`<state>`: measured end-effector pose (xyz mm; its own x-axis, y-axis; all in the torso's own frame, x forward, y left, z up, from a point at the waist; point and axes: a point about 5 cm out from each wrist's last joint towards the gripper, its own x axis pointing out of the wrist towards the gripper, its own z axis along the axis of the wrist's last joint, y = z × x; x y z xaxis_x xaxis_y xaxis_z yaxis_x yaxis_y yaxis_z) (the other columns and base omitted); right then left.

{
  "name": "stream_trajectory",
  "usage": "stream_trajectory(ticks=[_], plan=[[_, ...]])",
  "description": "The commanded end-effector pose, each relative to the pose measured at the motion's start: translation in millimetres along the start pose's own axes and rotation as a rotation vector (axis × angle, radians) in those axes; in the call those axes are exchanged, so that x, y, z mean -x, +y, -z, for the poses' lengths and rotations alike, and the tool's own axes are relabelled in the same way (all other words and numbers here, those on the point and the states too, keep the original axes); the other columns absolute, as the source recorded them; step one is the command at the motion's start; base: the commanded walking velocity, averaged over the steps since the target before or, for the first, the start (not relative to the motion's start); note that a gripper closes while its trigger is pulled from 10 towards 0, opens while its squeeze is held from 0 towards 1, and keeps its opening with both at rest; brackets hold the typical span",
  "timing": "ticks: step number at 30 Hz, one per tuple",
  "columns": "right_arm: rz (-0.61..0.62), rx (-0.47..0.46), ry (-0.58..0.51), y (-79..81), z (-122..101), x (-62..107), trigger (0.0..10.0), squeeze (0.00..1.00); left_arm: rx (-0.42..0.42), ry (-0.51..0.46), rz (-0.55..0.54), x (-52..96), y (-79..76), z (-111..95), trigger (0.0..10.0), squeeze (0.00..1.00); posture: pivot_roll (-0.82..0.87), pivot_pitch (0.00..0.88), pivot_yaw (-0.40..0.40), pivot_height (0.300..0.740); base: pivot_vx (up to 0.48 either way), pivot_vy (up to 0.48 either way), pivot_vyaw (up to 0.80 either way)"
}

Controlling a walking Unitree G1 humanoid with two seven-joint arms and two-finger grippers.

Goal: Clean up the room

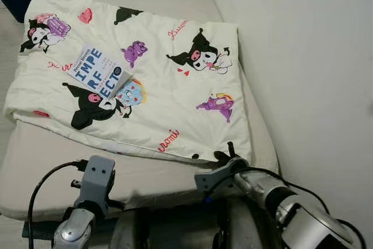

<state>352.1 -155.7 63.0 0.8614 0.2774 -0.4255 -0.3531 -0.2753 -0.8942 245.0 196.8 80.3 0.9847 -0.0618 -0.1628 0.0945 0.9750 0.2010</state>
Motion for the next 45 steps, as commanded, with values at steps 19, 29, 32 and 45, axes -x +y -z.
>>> stream_trajectory(ticks=[19, 29, 32, 45], plan=[[-0.098, -0.090, -0.026, 15.0, 75.9, 47.0, 0.0, 0.00, 0.009, 0.045, 0.020, 9.7, -9.1, 10.2, 10.0, 0.00, 0.09, 0.313, 0.004, 0.600, 0.000, 0.000, 0.00], [-0.071, -0.195, -0.136, 14.7, 88.9, 70.4, 0.0, 0.00, 0.011, 0.049, 0.006, 12.6, -6.2, 11.8, 10.0, 0.00, 0.10, 0.315, -0.003, 0.600, 0.000, 0.000, 0.00], [-0.111, -0.247, -0.220, 21.1, 87.4, 81.5, 0.0, 0.00, 0.010, 0.053, 0.008, 13.1, -5.9, 12.5, 10.0, 0.00, 0.09, 0.317, 0.004, 0.600, 0.000, 0.000, 0.00], [-0.305, -0.215, -0.253, 29.3, 104.2, 105.3, 0.0, 0.00, 0.012, 0.052, 0.026, 11.1, -8.2, 11.5, 10.0, 0.00, 0.10, 0.316, 0.006, 0.600, 0.000, 0.000, 0.00]])
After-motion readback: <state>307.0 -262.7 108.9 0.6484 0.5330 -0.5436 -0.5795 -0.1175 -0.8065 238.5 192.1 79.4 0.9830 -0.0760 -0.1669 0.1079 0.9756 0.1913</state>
